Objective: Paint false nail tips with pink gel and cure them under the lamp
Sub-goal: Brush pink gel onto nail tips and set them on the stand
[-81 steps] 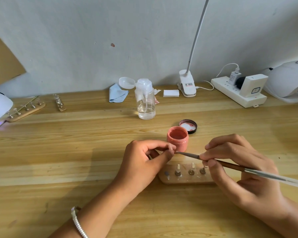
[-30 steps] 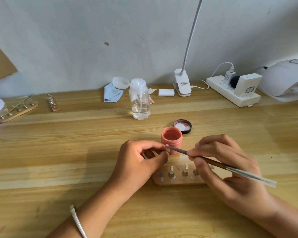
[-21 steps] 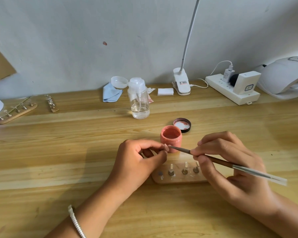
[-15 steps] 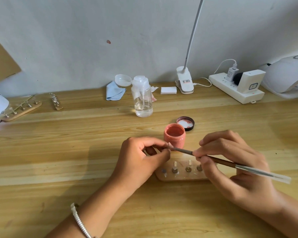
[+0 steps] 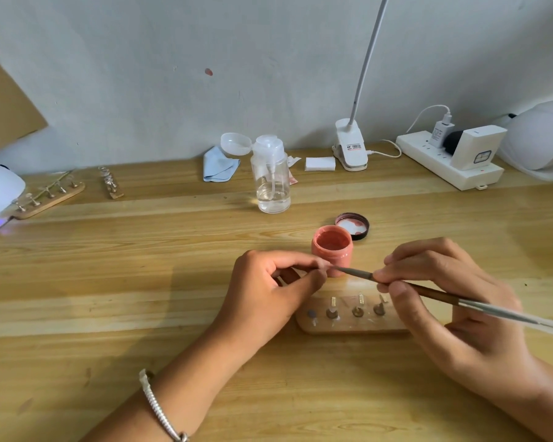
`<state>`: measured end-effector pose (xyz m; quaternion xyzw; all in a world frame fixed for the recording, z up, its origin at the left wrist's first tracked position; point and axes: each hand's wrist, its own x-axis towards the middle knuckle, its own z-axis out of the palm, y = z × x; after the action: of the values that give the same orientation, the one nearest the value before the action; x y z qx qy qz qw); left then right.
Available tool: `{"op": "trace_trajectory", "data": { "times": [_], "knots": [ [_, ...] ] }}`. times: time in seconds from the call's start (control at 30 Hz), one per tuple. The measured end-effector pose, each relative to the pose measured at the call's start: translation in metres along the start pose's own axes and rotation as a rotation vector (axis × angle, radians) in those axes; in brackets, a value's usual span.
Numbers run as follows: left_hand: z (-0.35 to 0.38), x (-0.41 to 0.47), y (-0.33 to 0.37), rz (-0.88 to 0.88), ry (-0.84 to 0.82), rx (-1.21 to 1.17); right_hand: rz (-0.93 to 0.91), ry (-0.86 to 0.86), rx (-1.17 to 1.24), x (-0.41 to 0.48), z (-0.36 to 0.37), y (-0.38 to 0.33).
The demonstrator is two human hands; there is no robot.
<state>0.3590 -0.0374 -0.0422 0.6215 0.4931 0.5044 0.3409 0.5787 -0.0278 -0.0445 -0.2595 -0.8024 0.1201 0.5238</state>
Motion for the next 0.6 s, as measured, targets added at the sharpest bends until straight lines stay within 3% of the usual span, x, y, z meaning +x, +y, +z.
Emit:
{"op": "trace_trajectory", "data": {
  "times": [0.6],
  "knots": [
    [0.001,-0.0003,0.0001,0.003,0.046,0.012,-0.025,-0.041,-0.008,0.0007,0.0017,0.001]
  ]
}}
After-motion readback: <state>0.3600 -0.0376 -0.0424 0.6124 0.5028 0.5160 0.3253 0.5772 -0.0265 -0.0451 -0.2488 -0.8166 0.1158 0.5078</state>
